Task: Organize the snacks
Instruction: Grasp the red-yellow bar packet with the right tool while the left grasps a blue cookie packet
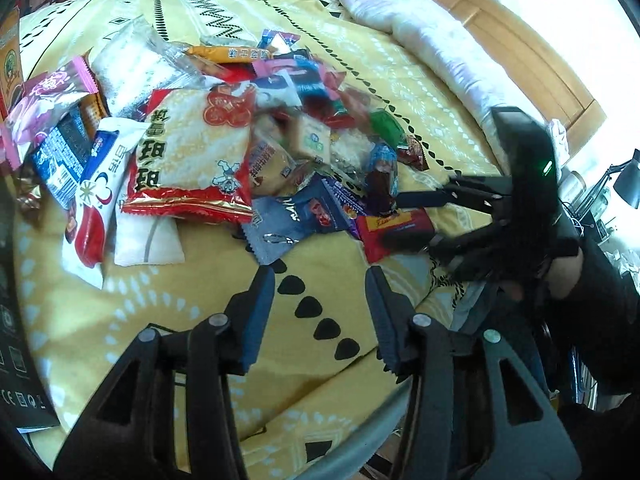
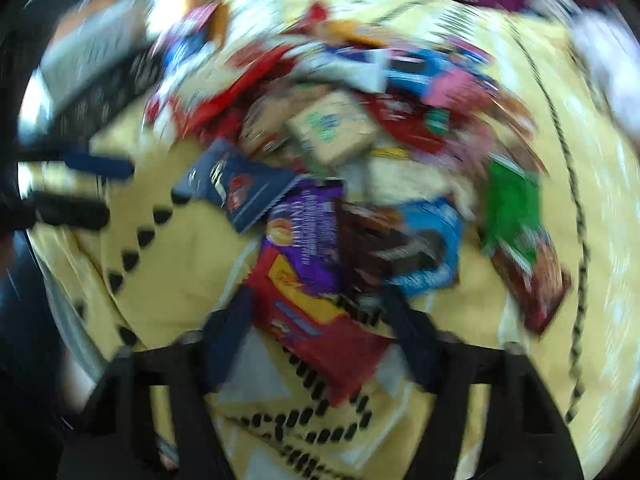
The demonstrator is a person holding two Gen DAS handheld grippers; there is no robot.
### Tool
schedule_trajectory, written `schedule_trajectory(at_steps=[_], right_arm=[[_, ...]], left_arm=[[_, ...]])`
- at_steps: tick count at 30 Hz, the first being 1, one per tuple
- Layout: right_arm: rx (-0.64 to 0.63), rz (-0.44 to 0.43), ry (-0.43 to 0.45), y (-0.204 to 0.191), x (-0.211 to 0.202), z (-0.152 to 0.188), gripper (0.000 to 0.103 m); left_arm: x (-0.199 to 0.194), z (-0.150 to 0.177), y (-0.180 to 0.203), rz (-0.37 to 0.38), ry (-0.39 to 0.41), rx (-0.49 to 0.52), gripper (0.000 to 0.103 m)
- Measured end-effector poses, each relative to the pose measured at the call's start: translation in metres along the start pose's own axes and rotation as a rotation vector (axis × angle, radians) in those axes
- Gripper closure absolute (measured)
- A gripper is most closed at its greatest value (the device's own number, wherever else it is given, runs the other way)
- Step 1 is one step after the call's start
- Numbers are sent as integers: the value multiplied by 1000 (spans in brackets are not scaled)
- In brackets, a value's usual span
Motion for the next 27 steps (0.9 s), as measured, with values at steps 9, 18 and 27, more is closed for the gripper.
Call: schedule_trajectory(at_steps=[9,18,27], right_arm=[[341,-39,83,43,-38,49,69],[24,-83,58,6,-24,14,29],[315,-94,176,34,-50,52,66]], left_arm=[[9,3,16,25,-16,19,53],[13,-13,23,32,-2,-1,48],[47,-40,68,39,-9,133,40]])
Point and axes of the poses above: each gripper's, at about its wrist camera, not at the fingertips, and x roughly the way its jaws point, y to its right, z to its underside, the point moved 5 cm from there along x, roughly the way its jaws point, and after that the axes turned 10 degrees about -x, right-handed, at the moved point
